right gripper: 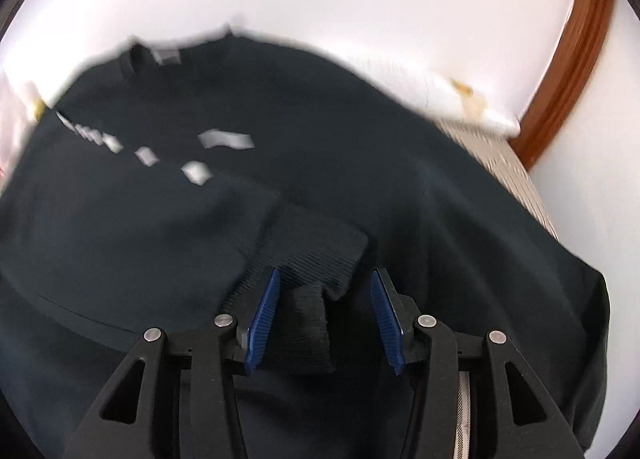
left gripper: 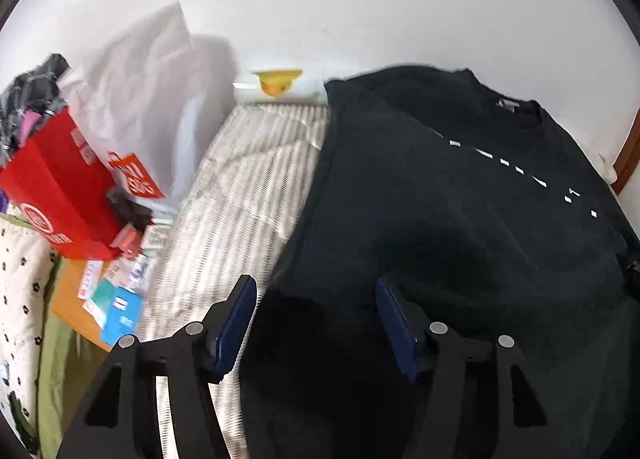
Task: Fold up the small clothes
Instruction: 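Fold the sleeve across the body with the left tool and release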
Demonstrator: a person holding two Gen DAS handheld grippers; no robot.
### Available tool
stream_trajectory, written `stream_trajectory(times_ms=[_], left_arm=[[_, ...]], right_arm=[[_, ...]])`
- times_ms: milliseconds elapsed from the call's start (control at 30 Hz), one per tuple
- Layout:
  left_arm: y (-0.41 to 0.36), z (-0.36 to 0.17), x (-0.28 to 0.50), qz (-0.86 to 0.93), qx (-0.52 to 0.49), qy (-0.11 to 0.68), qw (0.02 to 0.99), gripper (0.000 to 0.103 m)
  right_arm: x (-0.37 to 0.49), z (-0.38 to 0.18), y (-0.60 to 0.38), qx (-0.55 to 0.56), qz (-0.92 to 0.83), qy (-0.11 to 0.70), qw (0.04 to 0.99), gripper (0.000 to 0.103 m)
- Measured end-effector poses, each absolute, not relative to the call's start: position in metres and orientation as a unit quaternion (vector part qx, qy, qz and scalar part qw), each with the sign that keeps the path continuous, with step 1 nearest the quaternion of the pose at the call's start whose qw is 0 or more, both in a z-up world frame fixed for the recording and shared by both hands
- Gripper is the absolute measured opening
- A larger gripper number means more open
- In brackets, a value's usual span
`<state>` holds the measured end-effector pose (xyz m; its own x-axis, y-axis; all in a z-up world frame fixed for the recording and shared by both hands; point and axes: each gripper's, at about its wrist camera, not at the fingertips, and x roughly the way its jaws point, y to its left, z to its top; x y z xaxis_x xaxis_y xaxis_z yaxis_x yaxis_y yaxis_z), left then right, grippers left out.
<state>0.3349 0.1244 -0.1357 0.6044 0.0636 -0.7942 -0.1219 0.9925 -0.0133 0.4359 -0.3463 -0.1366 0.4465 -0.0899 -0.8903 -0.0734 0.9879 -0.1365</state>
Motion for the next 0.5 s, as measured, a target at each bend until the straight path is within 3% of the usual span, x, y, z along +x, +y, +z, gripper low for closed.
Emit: stream_trajectory(times_ms=[333,400,500], left_arm=[[0.130,-0.143,0.324,0.060,-0.046,0.464,0.883,0.060],[0.131,-0.140,0.314,0.061,-0.043,0.465,0.882,0.060],[0.130,-0.138,0.291,0.058,-0.041,0.467,0.881,0.062]], right_arm=[[0.387,-0.099,-0.371,-0.033,-0.006,0.518,0.855,0.050],[0.369,-0.091,-0.379,-0.029,-0.015,0.516,0.856,0.059],[0.341,-0.088,-0.389,-0.015,-0.024,0.512,0.859,0.064]])
